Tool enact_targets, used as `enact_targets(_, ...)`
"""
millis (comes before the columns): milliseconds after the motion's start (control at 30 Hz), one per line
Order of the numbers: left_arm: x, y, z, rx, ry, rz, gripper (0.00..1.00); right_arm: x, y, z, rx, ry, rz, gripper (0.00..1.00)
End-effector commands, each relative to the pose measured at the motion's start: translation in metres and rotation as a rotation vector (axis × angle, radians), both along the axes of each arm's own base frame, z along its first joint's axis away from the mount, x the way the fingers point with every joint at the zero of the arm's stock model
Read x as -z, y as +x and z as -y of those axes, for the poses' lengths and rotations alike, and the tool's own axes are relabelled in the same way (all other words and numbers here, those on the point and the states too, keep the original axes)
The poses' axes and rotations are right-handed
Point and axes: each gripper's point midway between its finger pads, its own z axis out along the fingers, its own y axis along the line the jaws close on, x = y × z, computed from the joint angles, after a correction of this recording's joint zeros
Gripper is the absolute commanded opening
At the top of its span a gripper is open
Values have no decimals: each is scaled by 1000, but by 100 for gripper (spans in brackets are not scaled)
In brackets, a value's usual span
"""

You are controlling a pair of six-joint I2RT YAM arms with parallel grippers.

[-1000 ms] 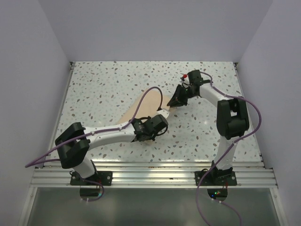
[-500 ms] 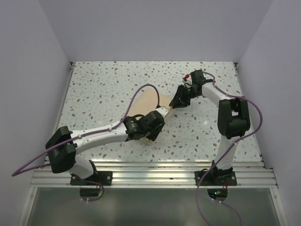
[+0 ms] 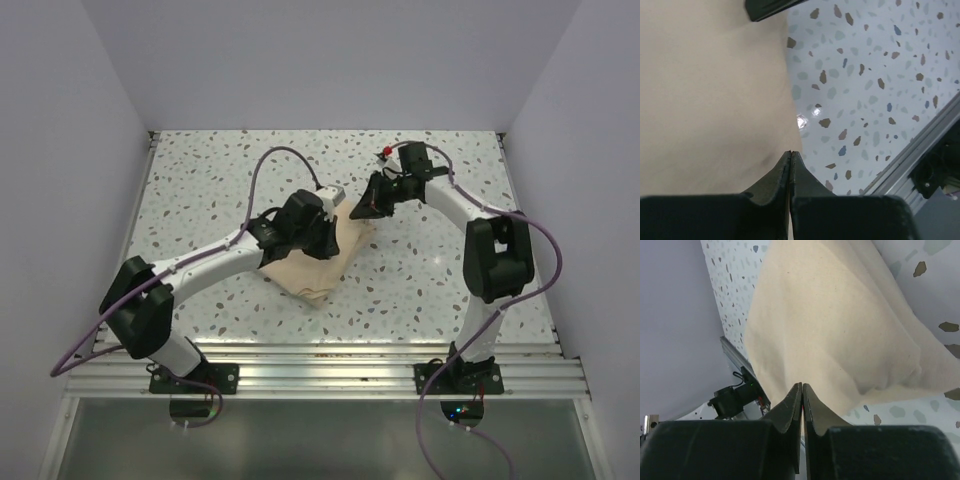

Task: Prepare the surgical pack

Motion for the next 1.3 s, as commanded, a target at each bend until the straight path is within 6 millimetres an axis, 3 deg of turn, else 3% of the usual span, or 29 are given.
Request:
enact_targets(0,-14,-4,45,125,-189,-19,1,18,14,-8,-8,57,-31,6)
enact_targets(67,0,-9,50,146,-204,-54,0,31,12,-5,-9,51,-56,3)
enact_targets(167,35,-21,38,132,-170,-128,0,55,-1,8,8,28,-87,2)
enact_targets(267,68,-37,16,101,-118,-188,0,62,-5,14,13,30,-112,2)
enact_targets(433,67,-39,-6,83,-48,-178,0,38,1,17,3,16,-55,2)
enact_targets(567,33,-32,-7,99,-51,-99,0,-4,16,12,11,46,24,2)
enact_targets(667,20,-31,-6,96,-64,-94,0,-23,19,2,10,93,49,2)
enact_targets(733,12,-30,-1,99,-97,-88,0,-24,20,0,17,111,40,2)
enact_targets(833,13,-28,6,91,-131,-102,0,-11,14,-2,10,121,5,2)
enact_targets(1067,38,-32,23,119,-181,-164,0,53,-9,13,15,54,-76,1)
enact_targets(1267,80,-40,4,77,-79,-232,0,69,-17,29,23,2,-88,1)
